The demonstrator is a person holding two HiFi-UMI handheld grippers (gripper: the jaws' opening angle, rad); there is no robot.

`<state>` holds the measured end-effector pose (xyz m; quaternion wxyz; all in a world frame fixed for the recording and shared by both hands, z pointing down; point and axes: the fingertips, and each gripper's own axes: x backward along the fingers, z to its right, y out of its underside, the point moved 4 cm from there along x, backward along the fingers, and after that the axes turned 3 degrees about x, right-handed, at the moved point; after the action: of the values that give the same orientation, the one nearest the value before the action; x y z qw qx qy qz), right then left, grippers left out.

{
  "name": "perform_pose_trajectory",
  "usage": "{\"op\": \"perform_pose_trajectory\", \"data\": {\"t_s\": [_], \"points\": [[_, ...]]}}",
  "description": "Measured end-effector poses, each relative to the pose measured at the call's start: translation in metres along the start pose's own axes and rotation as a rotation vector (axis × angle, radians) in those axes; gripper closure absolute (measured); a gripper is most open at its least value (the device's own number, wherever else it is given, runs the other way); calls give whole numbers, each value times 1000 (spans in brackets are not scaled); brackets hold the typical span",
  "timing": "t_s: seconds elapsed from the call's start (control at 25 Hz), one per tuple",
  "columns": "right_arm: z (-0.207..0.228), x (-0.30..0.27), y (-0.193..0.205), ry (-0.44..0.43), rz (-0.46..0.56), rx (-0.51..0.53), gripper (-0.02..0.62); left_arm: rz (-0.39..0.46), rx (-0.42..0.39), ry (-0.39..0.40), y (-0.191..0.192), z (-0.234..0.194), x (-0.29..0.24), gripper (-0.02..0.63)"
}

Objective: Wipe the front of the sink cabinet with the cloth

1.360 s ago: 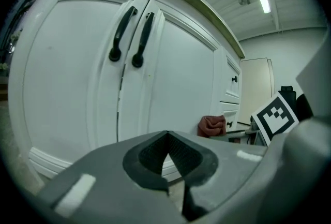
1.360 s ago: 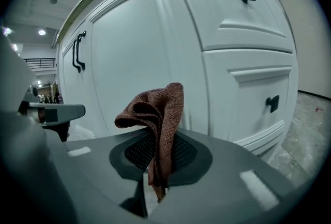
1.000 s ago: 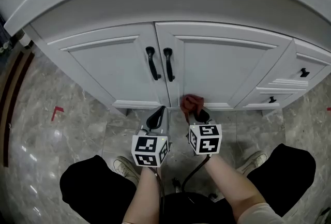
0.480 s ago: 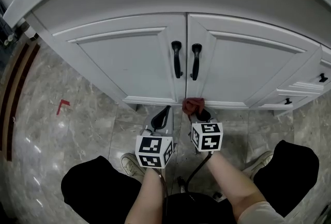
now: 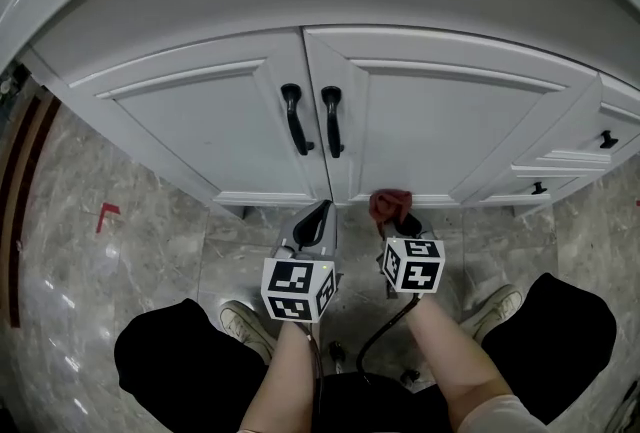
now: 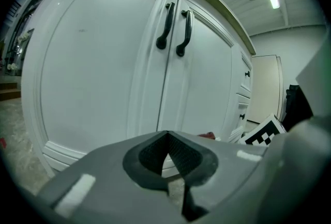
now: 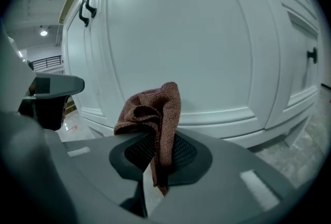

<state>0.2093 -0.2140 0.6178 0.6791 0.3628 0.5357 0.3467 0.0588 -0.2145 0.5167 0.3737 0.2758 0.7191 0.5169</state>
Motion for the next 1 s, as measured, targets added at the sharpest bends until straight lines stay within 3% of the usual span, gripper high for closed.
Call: {"op": "perform_pose_trajectory", "data": {"t_s": [0.56,0.8,1.0], "points": [[125,51,5,262,15,-172,514,-24,-14,91,4,50,-30,605],[130,59,5,280,16,-181,514,-37,-14,87,7,50,-29,605],[93,63,-9,214,35,-199,515,-24,-31,86,-3,46,-10,606]]}}
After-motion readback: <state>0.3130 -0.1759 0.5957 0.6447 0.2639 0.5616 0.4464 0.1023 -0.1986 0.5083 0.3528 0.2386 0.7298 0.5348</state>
